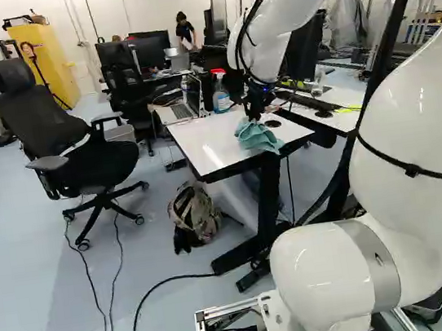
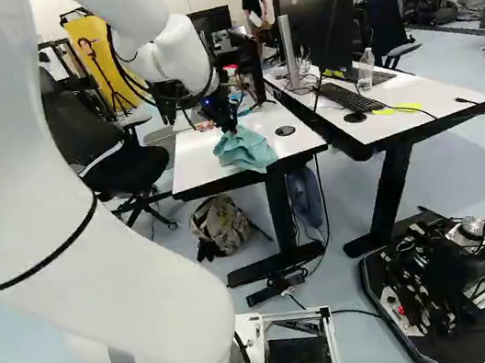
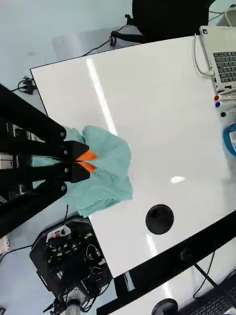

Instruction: Clean the table with the green towel

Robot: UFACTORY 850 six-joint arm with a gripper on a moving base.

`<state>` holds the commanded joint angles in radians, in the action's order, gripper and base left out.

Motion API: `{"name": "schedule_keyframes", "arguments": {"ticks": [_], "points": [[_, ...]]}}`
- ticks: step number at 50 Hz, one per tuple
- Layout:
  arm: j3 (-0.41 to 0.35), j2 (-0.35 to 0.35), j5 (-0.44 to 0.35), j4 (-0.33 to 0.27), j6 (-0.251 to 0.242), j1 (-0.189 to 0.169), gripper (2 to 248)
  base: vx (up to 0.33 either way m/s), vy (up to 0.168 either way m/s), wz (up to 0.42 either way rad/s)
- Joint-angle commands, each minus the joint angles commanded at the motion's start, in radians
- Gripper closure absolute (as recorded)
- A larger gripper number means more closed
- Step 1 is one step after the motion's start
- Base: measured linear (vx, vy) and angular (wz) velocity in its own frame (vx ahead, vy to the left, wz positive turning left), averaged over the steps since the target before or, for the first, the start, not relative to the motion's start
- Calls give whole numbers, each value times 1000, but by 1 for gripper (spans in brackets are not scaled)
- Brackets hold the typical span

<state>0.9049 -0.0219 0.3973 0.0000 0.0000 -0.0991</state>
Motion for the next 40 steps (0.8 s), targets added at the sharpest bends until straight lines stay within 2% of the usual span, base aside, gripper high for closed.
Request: {"name": "schedule_keyframes", "arguments": {"ticks": [40], "points": [[77,75,0,0,0,142,228,0,0,0]]}}
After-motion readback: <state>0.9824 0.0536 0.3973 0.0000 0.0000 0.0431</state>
